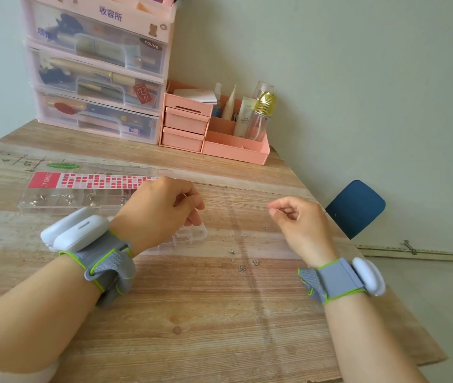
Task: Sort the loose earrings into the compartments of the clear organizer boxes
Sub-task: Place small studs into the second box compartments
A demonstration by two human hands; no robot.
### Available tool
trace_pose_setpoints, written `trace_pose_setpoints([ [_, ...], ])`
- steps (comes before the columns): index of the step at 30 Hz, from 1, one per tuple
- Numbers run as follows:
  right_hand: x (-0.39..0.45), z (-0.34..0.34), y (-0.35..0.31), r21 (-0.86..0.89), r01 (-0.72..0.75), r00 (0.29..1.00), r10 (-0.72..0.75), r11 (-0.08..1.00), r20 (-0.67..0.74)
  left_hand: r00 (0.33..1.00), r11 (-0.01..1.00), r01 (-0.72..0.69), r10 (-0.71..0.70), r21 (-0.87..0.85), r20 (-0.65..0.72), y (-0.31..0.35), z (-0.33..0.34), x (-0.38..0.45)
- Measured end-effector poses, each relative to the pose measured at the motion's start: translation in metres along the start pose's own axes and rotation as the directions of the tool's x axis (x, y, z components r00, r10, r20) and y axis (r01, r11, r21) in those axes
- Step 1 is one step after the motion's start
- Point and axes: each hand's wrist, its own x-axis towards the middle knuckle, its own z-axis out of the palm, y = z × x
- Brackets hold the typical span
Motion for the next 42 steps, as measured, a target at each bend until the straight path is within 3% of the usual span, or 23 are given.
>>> trace_pose_setpoints([
  [8, -0.002, 0.003, 0.004, -0.036, -0.075, 0.994, 0.078, 0.997, 0.08, 1.0, 1.0, -0.005, 0.005, -0.001, 0.002, 0.0, 0.002, 0.0],
  [15, -0.002, 0.006, 0.004, -0.07, -0.034, 0.997, 0.038, 0.997, 0.063, 1.0, 1.0, -0.018, 0.018, -0.001, 0.012, 0.0, 0.002, 0.0],
  [18, -0.004, 0.007, -0.003, 0.161, -0.02, 0.996, 0.005, 0.987, 0.093, 1.0, 1.0, -0.027, 0.027, 0.002, 0.006, 0.0, 0.003, 0.0],
  [21, -0.007, 0.008, -0.014, 0.512, -0.096, 0.973, -0.028, 0.854, 0.23, 0.999, 0.999, -0.048, 0.048, 0.007, 0.003, 0.0, 0.003, -0.001],
  [26, -0.011, 0.008, -0.023, 0.713, -0.262, 0.915, -0.067, 0.65, 0.397, 0.988, 0.988, -0.152, 0.152, 0.038, 0.0, 0.002, 0.003, -0.002],
  [30, -0.012, 0.01, -0.026, 0.761, -0.294, 0.895, -0.112, 0.579, 0.431, 0.971, 0.971, -0.237, 0.238, 0.032, 0.001, 0.004, 0.004, -0.003],
  [38, -0.014, 0.013, -0.026, 0.707, -0.212, 0.877, -0.188, 0.674, 0.442, 0.942, 0.945, -0.326, 0.326, 0.023, -0.072, 0.009, 0.008, -0.006],
  [42, -0.016, 0.012, -0.027, 0.706, -0.221, 0.864, -0.2, 0.673, 0.461, 0.931, 0.935, -0.353, 0.354, 0.026, -0.09, 0.009, 0.008, -0.006],
])
